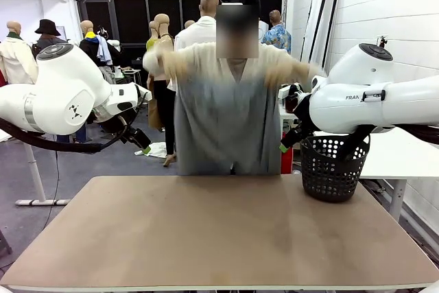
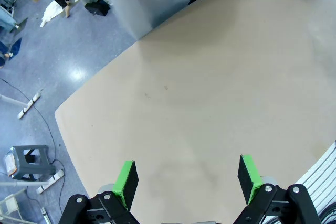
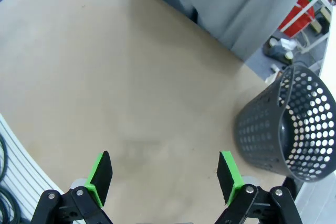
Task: Fold the training pants.
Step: Grab both ends of the Training pants handed by a person.
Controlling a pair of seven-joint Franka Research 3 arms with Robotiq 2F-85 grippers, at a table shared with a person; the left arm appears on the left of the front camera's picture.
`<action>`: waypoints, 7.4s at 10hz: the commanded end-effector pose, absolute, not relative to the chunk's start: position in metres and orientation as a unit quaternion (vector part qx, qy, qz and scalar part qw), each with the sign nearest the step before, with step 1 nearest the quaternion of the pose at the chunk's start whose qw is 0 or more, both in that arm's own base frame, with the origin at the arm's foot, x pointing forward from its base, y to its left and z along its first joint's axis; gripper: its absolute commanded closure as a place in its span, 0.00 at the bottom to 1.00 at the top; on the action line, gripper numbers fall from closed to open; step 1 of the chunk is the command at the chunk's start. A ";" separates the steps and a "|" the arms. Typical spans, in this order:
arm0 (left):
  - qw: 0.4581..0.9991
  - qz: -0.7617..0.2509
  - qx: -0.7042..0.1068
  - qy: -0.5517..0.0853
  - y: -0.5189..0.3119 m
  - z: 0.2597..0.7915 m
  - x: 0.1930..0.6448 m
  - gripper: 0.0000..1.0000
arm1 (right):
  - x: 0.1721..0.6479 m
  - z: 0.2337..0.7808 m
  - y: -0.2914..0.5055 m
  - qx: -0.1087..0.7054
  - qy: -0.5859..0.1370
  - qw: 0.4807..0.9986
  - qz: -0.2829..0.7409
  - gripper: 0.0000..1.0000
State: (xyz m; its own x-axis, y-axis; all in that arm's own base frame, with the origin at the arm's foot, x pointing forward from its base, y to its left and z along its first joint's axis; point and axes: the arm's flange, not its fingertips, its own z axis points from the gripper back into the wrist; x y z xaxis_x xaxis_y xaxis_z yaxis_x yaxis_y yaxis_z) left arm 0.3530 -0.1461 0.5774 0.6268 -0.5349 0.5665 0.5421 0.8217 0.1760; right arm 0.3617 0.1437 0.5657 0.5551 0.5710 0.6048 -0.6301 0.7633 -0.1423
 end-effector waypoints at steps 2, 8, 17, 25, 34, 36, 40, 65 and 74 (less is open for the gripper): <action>0.902 -0.301 -0.008 -0.310 -0.145 0.577 0.353 0.00 | 0.362 0.566 0.144 0.045 -0.326 0.881 0.341 0.00; 0.902 -0.301 -0.008 -0.310 -0.145 0.577 0.353 0.00 | 0.362 0.566 0.144 0.045 -0.326 0.881 0.341 0.00; 0.902 -0.301 -0.008 -0.310 -0.145 0.577 0.353 0.00 | 0.362 0.566 0.144 0.045 -0.326 0.881 0.341 0.00; 0.902 -0.301 -0.008 -0.310 -0.145 0.577 0.353 0.00 | 0.362 0.566 0.144 0.045 -0.326 0.881 0.341 0.00; 0.902 -0.301 -0.008 -0.310 -0.145 0.577 0.353 0.00 | 0.362 0.566 0.144 0.045 -0.326 0.881 0.341 0.00; 0.902 -0.301 -0.008 -0.310 -0.145 0.577 0.353 0.00 | 0.362 0.566 0.144 0.045 -0.326 0.881 0.341 0.00; 0.902 -0.301 -0.008 -0.310 -0.145 0.577 0.353 0.00 | 0.362 0.566 0.144 0.045 -0.326 0.881 0.341 0.00; 0.902 -0.301 -0.008 -0.310 -0.145 0.577 0.353 0.00 | 0.362 0.566 0.144 0.045 -0.326 0.881 0.341 0.00; 0.902 -0.301 -0.008 -0.310 -0.145 0.577 0.353 0.00 | 0.362 0.566 0.144 0.045 -0.326 0.881 0.341 0.00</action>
State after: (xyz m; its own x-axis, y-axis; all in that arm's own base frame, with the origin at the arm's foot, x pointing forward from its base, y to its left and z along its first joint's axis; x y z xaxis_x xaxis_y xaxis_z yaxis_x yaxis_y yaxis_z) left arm 0.3530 -0.1461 0.5774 0.6268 -0.5349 0.5665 0.5421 0.8217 0.1760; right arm 0.3617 0.1437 0.5657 0.5551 0.5710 0.6048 -0.6301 0.7633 -0.1423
